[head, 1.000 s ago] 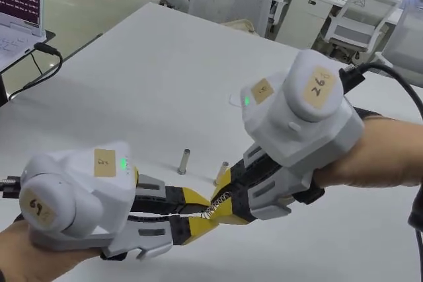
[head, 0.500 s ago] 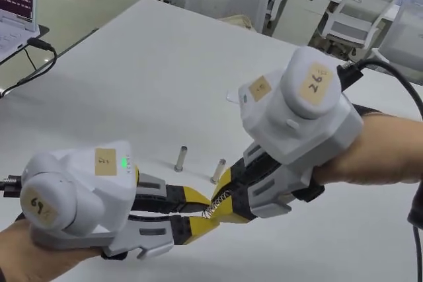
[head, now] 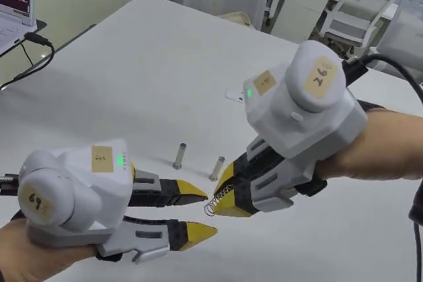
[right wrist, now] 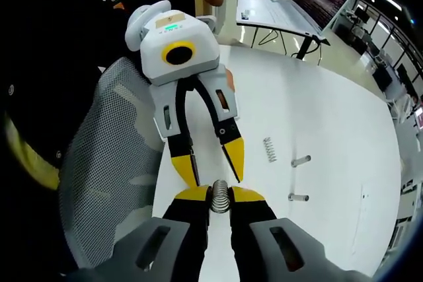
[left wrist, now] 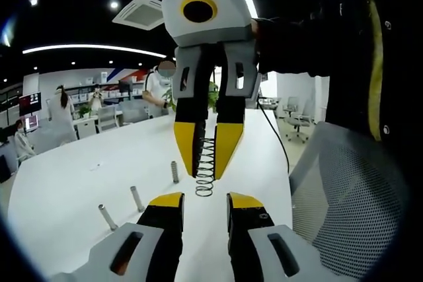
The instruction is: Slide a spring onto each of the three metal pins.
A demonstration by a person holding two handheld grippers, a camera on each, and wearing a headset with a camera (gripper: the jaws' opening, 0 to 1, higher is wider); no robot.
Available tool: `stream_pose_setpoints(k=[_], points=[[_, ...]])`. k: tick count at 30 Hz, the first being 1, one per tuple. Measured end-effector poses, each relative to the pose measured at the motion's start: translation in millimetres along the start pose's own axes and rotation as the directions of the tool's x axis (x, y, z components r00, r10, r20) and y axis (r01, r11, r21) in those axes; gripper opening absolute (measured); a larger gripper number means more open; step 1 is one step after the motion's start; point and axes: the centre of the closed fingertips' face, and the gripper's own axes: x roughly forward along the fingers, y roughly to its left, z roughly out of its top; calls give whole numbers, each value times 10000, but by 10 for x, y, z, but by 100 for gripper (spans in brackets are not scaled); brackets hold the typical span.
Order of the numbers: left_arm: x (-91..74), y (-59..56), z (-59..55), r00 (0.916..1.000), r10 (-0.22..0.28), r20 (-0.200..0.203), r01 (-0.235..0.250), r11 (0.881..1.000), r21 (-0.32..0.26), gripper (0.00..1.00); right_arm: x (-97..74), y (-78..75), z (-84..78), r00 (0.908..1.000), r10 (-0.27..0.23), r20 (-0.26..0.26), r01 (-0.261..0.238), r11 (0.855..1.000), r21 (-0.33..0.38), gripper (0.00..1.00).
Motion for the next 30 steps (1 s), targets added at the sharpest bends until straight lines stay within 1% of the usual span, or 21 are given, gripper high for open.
stream_pose_setpoints(k=[4,8,10,14,20,24,30], points=[[-32,24,-45,9999,148,-12,-148,9998,-117,30,-16,-34,-17,10000,-94,-30,95,9999,50,8],[-63,30,-67,9998,219,-16,-220,9995,-230,34,-21,-48,-14,9999,-112,-29,112,9999,71,8],[-90,35,-74,9997,246,54,-244,9989,-393,35,-21,-61,-10,9999,-142,-29,142,9999,77,8],[-125,65,-98,9990,446,60,-443,9977,-504,43,-30,-80,-7,9998,-202,-21,202,9998,83,8],[-207,103,-161,9977,677,-57,-680,9956,-640,48,-50,-112,-16,9996,-295,-2,295,9995,151,8],[-250,128,-248,9955,897,-304,-915,9938,-639,56,-57,-138,-20,9994,-335,13,335,9992,203,8],[-298,140,-319,9934,1046,-465,-1073,9924,-605,59,-65,-178,-35,9992,-402,-39,403,9990,218,8]])
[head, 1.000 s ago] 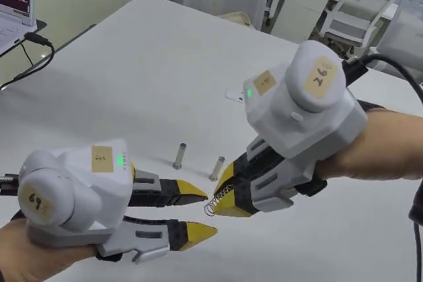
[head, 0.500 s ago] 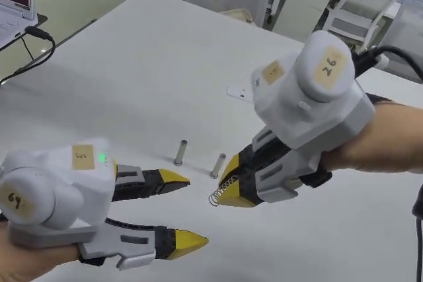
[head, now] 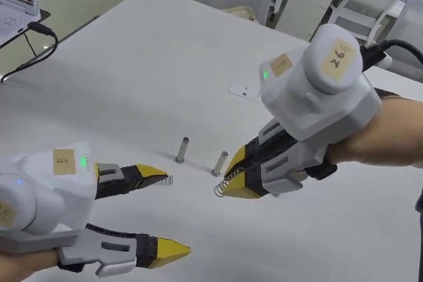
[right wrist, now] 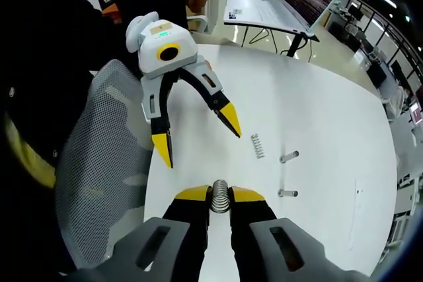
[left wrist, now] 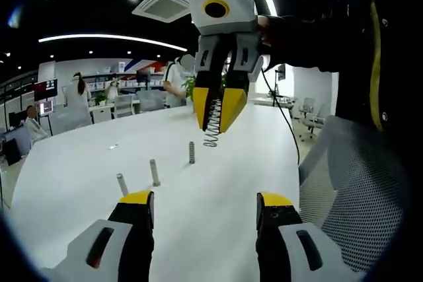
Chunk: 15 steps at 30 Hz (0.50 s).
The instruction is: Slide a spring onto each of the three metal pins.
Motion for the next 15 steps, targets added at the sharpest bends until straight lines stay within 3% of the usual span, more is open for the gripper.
stream_pose_setpoints(k=[15], points=[[-104,84,-143,9977,597,-314,-593,9982,124,63,-96,-313,-155,9985,-495,-215,503,9979,416,8]])
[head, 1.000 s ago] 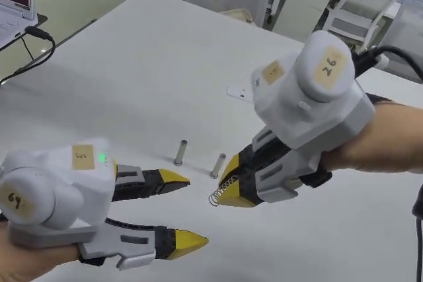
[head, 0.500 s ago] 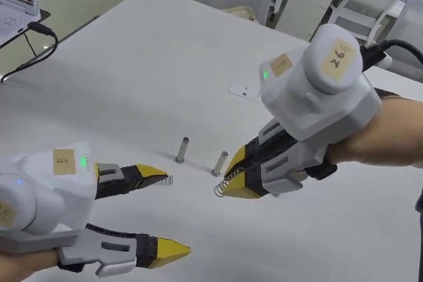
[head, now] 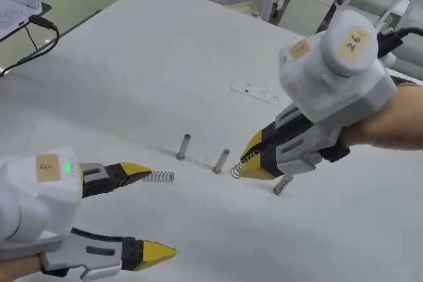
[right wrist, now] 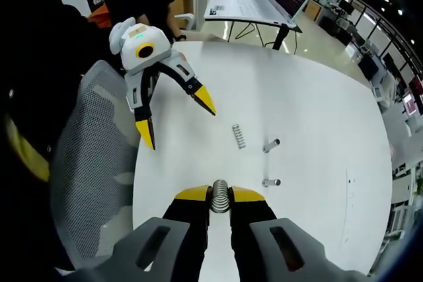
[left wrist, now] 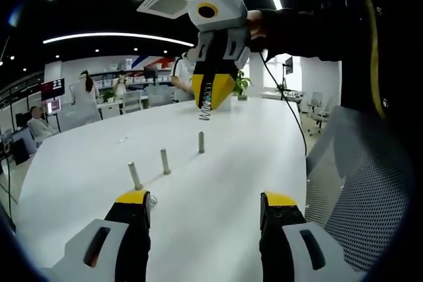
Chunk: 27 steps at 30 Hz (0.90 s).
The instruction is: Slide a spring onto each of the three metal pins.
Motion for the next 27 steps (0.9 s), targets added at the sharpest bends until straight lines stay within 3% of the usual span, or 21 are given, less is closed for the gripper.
stream_pose_setpoints(k=[20,27], points=[[-45,59,-73,9995,322,-32,-322,9995,-34,62,151,-381,-89,9976,-28,-693,40,9998,172,8],[-56,73,-84,9993,381,16,-381,9992,-95,61,267,-644,-87,9953,-334,-910,354,9992,200,8]])
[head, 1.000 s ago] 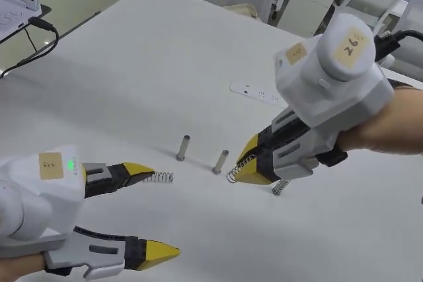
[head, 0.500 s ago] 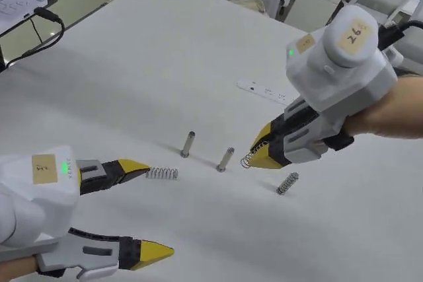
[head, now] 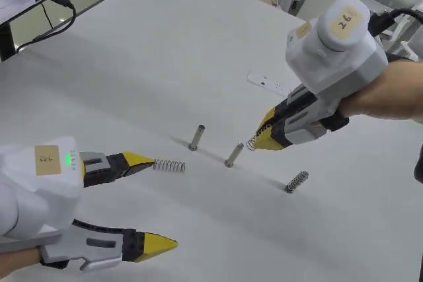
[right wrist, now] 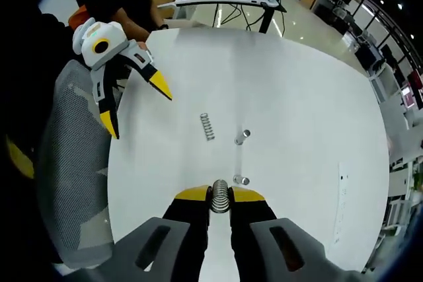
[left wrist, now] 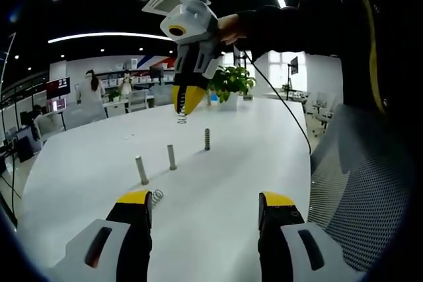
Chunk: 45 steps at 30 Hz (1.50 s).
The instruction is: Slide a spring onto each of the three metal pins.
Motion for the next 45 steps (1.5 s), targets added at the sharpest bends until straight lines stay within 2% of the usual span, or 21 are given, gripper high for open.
stream_pose_setpoints(k=[13,23,36,45], points=[[-13,35,-1,10000,49,37,-49,10000,-50,60,275,-250,-78,9994,-72,-346,77,9999,153,8],[-18,54,-49,9999,102,-16,-102,9999,-134,59,410,-272,-128,9984,73,-565,-57,9996,270,8],[-9,62,-80,10000,58,-75,-59,9998,-180,58,474,-266,-158,9976,237,-646,-212,9990,395,9],[-8,61,-80,10000,37,-71,-39,9997,-224,57,586,-256,-186,9958,324,-854,-291,9988,396,9]])
